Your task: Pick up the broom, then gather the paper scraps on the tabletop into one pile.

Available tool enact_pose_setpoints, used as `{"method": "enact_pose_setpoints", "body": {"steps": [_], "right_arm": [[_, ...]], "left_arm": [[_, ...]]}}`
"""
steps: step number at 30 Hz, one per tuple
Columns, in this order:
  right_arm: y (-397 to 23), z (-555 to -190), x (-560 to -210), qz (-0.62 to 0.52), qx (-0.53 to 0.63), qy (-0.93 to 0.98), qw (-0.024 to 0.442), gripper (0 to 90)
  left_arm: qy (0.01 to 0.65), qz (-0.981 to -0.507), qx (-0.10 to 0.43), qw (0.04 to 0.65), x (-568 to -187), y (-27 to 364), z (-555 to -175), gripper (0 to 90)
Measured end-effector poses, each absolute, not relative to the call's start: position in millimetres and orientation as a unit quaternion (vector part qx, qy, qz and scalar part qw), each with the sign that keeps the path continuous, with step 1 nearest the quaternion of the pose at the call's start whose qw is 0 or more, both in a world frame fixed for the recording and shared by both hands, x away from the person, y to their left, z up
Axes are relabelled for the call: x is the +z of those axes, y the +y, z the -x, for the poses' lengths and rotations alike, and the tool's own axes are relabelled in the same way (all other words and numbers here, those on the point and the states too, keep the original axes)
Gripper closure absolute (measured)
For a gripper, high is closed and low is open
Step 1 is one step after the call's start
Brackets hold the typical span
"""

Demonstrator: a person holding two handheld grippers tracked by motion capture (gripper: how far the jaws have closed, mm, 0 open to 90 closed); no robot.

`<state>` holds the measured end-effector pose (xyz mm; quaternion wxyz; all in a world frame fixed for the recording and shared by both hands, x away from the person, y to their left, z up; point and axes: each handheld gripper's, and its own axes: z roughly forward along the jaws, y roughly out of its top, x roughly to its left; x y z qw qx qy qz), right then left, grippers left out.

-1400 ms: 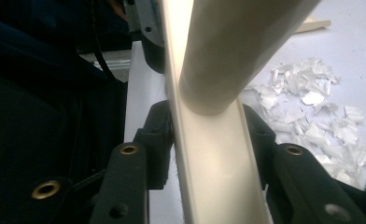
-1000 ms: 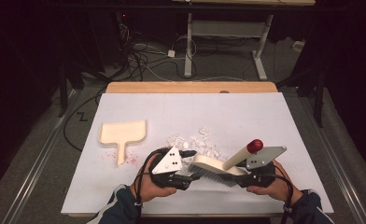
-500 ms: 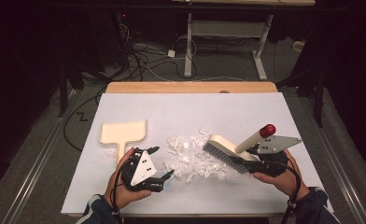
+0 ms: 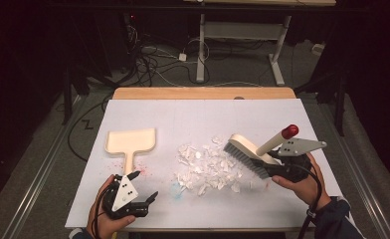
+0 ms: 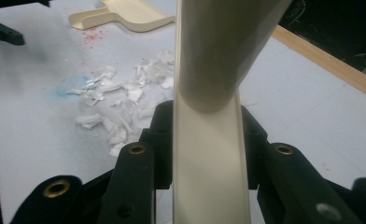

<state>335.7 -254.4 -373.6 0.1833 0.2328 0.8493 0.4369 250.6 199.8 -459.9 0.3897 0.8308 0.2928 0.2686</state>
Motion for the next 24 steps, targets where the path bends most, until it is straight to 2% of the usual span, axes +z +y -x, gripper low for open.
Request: {"method": "enact_pose_setpoints", "body": {"steps": [10,18,22,24], "right_arm": [[-270,-350,-373,-0.269,0.419,0.840,0.214,67.6],[-292,-371,-380,-0.339,0.351,0.824,0.288,67.6],[-300,-382,-386,-0.372,0.328,0.818,0.291,67.6],[-301,-384,-388,-0.375,0.301,0.819,0.313,67.7]], "left_arm": [[0.297,-0.836,0.271,0.372,-464,202,-248,17.1],[0.293,-0.844,0.269,0.360,-469,199,-250,17.1],[0.292,-0.845,0.269,0.358,-469,198,-250,17.1],[0.287,-0.848,0.271,0.355,-469,196,-249,17.1]]}}
